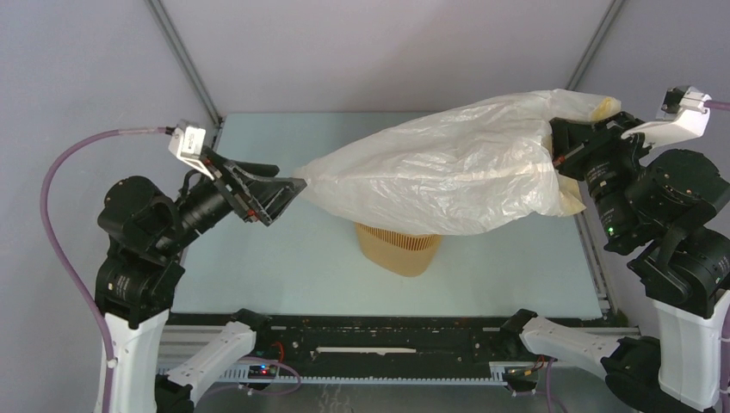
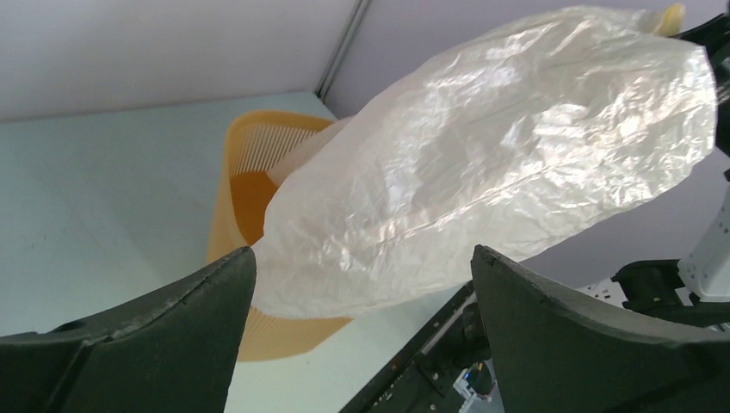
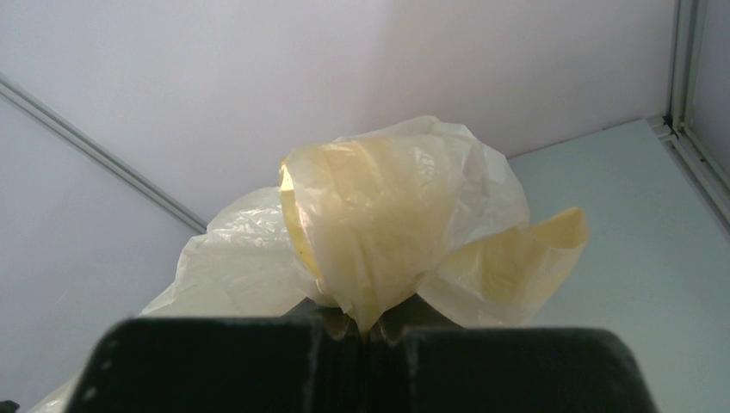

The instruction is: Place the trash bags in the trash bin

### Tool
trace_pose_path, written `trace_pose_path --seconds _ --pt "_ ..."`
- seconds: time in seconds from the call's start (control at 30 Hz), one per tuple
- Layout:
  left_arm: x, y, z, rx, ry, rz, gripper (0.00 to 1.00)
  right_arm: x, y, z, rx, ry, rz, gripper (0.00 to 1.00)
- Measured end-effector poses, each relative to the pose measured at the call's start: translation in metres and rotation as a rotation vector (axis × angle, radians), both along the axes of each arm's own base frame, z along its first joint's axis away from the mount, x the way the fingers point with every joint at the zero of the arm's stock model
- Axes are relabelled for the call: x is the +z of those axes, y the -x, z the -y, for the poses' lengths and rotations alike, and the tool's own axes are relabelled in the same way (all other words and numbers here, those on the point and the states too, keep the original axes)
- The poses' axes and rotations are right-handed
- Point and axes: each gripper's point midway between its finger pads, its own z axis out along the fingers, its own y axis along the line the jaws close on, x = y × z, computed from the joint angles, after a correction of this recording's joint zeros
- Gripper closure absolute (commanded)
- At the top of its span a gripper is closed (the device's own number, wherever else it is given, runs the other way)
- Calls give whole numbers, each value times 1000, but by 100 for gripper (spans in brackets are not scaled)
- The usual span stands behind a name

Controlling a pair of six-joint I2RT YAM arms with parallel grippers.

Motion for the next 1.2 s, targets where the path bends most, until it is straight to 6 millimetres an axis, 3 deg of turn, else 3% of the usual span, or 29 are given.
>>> trace_pose_path --seconds 0.13,0.3,0.47,0.57,0.7,0.83,1.0,1.1,1.2 --pt "-22 -7 4 2 -25 -92 3 3 2 0 11 -5 20 100" --pt "-49 -26 40 -83 -78 -213 53 6 2 -2 19 -5 34 100" --pt "-63 -54 87 -148 -125 -292 81 3 2 -10 61 -4 36 100" --pt "-69 -75 109 -116 -183 -305 90 1 3 -26 143 -1 48 100" --pt "-80 -98 131 -54 -279 -327 98 4 11 -63 344 -2 86 100" --pt "-108 -123 151 -5 -396 -382 100 6 19 -96 515 -23 105 100" --pt "-171 -138 186 -30 -567 -477 98 6 17 -123 620 -68 85 100" --pt "-208 -134 191 -49 -666 -547 78 3 13 -130 632 -78 64 100" --pt "-215 -129 184 -58 -714 -558 58 -4 5 -133 619 -77 37 100"
